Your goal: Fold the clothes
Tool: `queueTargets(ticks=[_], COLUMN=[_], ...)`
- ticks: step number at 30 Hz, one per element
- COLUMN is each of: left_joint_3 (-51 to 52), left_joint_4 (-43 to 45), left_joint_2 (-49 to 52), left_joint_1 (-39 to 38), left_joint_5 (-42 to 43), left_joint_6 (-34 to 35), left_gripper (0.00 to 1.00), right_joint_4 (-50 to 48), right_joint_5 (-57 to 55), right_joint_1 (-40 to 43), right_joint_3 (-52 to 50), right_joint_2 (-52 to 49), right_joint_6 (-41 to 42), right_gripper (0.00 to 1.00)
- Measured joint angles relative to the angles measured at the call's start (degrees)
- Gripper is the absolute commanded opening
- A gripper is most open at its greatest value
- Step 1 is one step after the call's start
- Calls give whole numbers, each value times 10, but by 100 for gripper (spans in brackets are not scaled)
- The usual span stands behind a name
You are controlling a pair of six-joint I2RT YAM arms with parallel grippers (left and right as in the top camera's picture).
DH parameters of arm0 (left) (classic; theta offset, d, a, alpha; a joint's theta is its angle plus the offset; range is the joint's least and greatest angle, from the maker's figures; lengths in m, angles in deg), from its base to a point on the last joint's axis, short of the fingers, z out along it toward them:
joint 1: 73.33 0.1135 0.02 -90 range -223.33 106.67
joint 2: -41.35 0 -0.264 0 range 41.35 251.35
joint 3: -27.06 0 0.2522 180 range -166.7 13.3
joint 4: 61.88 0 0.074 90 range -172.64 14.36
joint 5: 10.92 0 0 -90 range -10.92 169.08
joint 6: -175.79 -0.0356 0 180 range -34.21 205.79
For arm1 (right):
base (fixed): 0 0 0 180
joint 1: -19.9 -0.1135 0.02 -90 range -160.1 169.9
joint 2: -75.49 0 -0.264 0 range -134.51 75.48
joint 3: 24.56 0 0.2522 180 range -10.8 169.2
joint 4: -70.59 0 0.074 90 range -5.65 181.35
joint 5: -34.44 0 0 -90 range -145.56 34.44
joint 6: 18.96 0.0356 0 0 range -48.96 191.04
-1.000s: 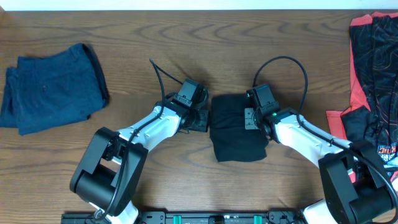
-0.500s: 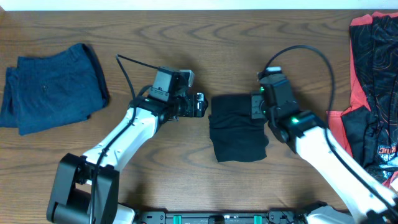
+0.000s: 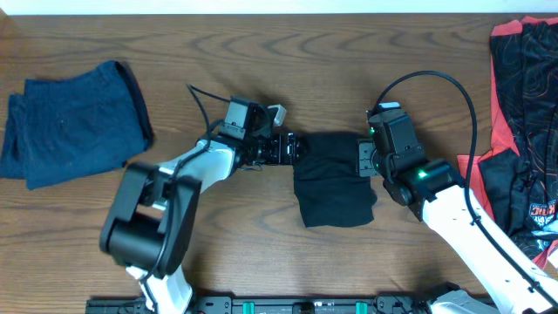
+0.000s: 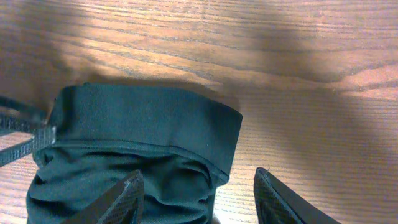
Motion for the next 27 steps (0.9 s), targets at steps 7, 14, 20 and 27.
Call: queueTargets(ticks=[7,14,20,27], left_joint_3=[-7,-10,-9,1], left_joint_4=[81,89,99,52], left_joint_2=[42,70,78,32], left_joint_1=[-13,-54,-56,16], left_joint_5=[51,64,67,66], left_joint_6=[59,87,89,74], left_gripper=[80,23,6,6], right_joint_4=[1,1,1,1], right_joint_5=[0,0,0,-7], right_joint_1=[0,0,0,1], right_joint_3=[0,0,0,0], right_joint_2=[0,0,0,1], right_joint_6=[0,0,-2,-2], right_gripper=[55,55,54,54])
